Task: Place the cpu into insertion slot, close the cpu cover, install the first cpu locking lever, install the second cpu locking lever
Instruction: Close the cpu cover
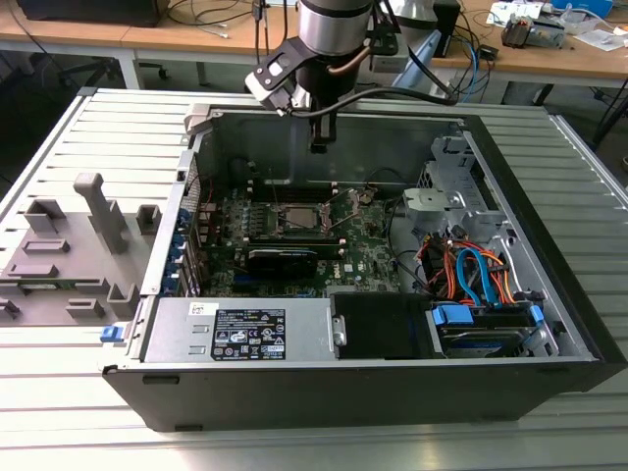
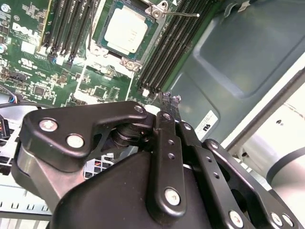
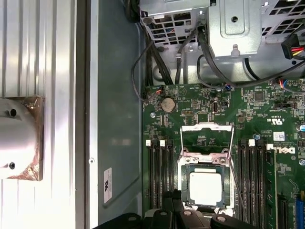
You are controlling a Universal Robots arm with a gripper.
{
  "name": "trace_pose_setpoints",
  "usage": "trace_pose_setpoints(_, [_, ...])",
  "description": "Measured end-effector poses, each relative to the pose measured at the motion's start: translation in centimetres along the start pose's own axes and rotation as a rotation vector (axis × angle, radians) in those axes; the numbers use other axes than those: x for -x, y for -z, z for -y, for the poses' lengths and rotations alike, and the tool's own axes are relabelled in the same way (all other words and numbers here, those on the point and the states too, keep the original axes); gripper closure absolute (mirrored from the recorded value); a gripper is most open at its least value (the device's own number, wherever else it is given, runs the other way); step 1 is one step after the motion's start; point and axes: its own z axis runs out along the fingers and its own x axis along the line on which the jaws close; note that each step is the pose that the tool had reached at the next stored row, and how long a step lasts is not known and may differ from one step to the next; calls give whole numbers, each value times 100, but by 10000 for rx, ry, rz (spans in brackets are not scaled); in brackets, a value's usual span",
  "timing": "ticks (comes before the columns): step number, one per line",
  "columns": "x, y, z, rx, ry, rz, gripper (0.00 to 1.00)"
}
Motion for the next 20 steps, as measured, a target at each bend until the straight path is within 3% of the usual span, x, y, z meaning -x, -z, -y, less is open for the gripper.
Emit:
trace_pose_setpoints(7, [-8,44,-2,-5,-2,-322,89])
trace_pose_setpoints(12, [-14,76,-4,-9,-3,-512,89])
trace_pose_setpoints(18, [-21,118,-6,-12,-4,-790,89])
trace_pose_setpoints(20, [-24,135,-7,-15,-5,-914,89])
